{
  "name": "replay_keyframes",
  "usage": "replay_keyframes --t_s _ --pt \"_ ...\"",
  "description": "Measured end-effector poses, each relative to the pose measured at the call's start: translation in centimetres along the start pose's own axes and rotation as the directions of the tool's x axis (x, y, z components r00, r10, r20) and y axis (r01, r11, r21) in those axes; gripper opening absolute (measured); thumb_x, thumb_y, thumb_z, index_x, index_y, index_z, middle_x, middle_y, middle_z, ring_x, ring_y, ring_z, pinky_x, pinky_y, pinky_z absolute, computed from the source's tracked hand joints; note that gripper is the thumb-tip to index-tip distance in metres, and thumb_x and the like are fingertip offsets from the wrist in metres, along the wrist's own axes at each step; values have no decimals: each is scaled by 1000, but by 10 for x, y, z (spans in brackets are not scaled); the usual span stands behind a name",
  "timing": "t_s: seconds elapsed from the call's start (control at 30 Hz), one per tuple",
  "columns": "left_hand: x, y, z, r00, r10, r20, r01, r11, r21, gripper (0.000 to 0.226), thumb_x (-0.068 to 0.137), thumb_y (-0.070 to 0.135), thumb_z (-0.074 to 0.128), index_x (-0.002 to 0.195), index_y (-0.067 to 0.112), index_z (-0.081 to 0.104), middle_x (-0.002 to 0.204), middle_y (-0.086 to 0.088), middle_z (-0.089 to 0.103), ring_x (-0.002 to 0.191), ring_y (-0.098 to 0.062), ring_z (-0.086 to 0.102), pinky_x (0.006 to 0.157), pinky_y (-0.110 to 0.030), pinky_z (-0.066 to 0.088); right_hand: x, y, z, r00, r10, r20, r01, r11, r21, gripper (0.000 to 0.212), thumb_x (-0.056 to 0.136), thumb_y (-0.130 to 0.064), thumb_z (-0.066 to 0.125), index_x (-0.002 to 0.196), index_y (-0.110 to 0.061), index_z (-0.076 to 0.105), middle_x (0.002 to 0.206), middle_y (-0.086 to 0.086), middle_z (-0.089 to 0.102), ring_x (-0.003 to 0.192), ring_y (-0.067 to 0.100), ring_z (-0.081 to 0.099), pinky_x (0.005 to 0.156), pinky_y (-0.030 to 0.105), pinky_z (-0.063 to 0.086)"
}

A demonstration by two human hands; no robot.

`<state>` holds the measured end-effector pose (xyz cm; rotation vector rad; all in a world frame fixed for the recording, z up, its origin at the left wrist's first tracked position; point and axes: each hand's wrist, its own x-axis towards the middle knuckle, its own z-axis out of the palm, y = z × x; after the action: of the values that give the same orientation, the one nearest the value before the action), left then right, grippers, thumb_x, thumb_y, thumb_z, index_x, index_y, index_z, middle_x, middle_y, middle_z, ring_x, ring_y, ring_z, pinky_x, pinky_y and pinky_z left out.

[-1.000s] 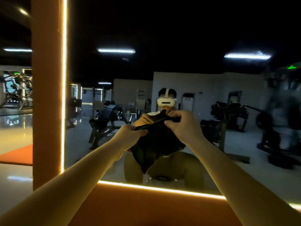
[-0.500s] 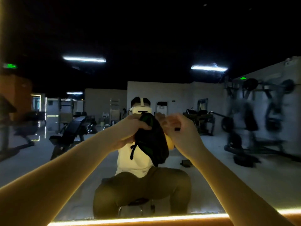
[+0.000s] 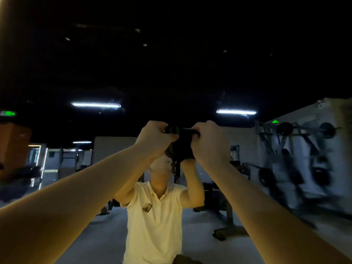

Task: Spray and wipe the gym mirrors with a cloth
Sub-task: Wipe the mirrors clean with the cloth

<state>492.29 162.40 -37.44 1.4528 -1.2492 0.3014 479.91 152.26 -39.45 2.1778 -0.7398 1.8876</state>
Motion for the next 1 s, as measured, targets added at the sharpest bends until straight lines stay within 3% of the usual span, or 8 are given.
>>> replay_keyframes --t_s 0.2,0.37,0.47,0.57,0.67,0.73,0.87,1.0 --pt "33 25 42 980 -196 -24 179 936 -304 6 93 7 72 88 4 70 67 -17 74 65 -35 77 70 -54 66 27 22 28 993 -42 -107 45 999 30 35 100 -14 60 135 -12 58 124 7 60 110 25 61 86 40 55" --pt "34 0 27 977 -214 -4 209 958 -197 9 95 4 63 99 4 71 71 -18 76 69 -34 78 70 -51 66 17 40 66 993 -117 25 120 978 -169 73 91 -25 74 153 -4 41 159 19 40 147 33 38 122 49 33" --pt "32 -24 0 983 -78 -169 84 996 27 16 95 16 60 89 21 74 73 -4 77 70 -26 77 68 -46 66 35 24 79 993 -107 53 116 969 -216 83 97 -32 62 163 -6 19 172 17 7 158 34 9 129 48 11" --pt "27 -41 -30 935 152 -322 -29 933 359 16 96 21 60 92 31 72 81 12 71 74 -8 67 60 -27 52 67 -2 91 998 -51 -39 43 983 -180 71 106 -44 26 164 -7 11 172 14 1 159 30 1 129 48 4" --pt "21 -57 -50 864 278 -421 -64 889 454 13 96 19 62 104 25 71 96 11 69 86 -8 60 65 -25 40 89 -34 109 992 -122 -20 117 977 -179 79 103 -58 6 165 -9 5 172 14 -2 159 29 -4 129 47 -3" --pt "21 -72 -54 835 315 -450 -83 882 463 14 97 15 61 109 19 68 104 6 63 97 -10 52 74 -25 35 92 -60 119 951 -306 50 309 926 -218 77 105 -58 13 165 -12 3 172 13 -5 159 29 -6 129 47 -3" --pt "19 -92 -45 777 402 -484 -150 865 479 16 87 5 53 98 17 53 95 2 53 90 -13 41 69 -20 29 84 -73 128 729 -644 231 684 682 -257 76 104 -58 31 165 -17 11 173 8 4 160 26 0 128 44 -2" --pt "28 -85 -8 759 518 -394 -220 774 593 25 86 28 47 105 13 56 103 -3 55 94 -18 46 81 -33 35 94 -16 107 824 -554 121 561 764 -319 79 102 -59 33 165 -15 15 173 9 10 159 25 6 129 43 1"
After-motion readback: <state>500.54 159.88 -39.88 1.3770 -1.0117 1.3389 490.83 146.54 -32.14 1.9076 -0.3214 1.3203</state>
